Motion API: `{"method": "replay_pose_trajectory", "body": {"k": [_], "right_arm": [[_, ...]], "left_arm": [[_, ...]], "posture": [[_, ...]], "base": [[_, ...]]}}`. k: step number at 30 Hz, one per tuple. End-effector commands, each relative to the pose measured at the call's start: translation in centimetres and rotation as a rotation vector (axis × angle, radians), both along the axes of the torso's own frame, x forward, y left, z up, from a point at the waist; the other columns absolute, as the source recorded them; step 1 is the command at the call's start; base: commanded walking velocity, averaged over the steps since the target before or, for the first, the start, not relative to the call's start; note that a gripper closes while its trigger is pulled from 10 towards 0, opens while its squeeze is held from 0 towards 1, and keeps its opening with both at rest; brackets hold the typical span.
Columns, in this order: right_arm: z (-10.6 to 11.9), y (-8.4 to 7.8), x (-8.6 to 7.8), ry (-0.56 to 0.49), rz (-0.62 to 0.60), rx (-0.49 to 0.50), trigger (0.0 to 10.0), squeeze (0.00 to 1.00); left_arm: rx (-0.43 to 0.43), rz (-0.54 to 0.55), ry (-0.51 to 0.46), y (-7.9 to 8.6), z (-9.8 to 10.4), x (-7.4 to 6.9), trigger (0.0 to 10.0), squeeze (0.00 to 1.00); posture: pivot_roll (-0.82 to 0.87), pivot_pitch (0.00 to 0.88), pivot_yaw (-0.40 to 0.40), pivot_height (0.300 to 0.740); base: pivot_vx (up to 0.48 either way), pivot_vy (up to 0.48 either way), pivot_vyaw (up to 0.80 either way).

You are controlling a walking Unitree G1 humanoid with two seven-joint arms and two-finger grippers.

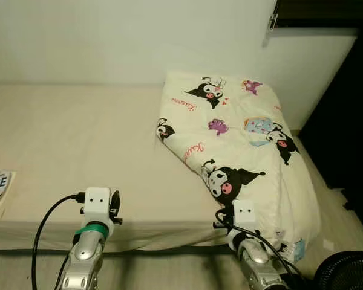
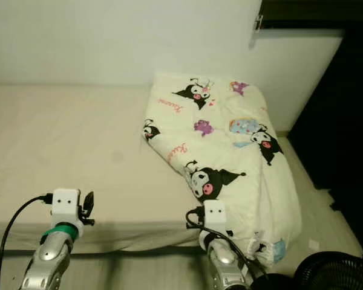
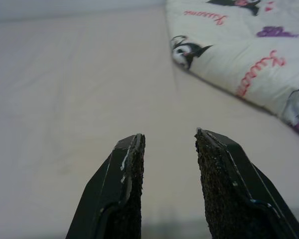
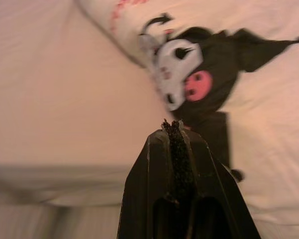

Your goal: Clean up the room

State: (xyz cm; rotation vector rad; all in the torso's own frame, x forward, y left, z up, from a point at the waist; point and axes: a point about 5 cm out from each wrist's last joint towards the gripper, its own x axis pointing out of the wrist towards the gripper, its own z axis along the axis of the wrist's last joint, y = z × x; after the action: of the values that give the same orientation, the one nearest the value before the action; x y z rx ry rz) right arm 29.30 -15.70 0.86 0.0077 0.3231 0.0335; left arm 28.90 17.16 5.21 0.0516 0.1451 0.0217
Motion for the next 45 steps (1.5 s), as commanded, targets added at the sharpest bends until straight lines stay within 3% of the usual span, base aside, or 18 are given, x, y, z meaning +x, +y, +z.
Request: {"method": "replay_pose_trajectory", "body": {"k": [1, 16, 19, 38, 45], "right_arm": [[-0.51, 0.03, -0.45, 0.022, -0.008, 0.015, 10.0, 0.0], [-0.59, -0.08, -0.52, 0.026, -0.021, 0.017, 10.0, 0.0], [-0.64, -0.04, -0.55, 0.029, -0.018, 0.012, 10.0, 0.0], [-0.55, 0.01, -0.58, 0.012, -0.004, -0.014, 10.0, 0.0], [-0.53, -0.01, -0.56, 0.012, -0.005, -0.014, 10.0, 0.0]], "left_arm": [[0.004, 0.009, 0.012, 0.37, -0.28, -0.23, 10.0, 0.0], [0.004, -0.003, 0.008, 0.35, -0.18, -0.2, 10.0, 0.0], [0.022, 0.016, -0.036, 0.29, 0.25, -0.18, 10.0, 0.0], [0.069, 0.046, -0.056, 0.05, 0.38, 0.0, 10.0, 0.0], [0.059, 0.036, -0.055, -0.22, 0.38, 0.05, 10.0, 0.0]], "posture": [[0.01, 0.0, 0.088, 0.74], [0.02, 0.0, 0.092, 0.74], [0.02, 0.0, 0.092, 0.74], [0.02, 0.0, 0.092, 0.74], [0.02, 0.0, 0.093, 0.74]], "base": [[0.319, 0.0, 0.0], [0.311, 0.0, -0.16], [0.0, 0.0, 0.0], [0.0, 0.0, 0.0], [0.0, -0.48, 0.0]]}}
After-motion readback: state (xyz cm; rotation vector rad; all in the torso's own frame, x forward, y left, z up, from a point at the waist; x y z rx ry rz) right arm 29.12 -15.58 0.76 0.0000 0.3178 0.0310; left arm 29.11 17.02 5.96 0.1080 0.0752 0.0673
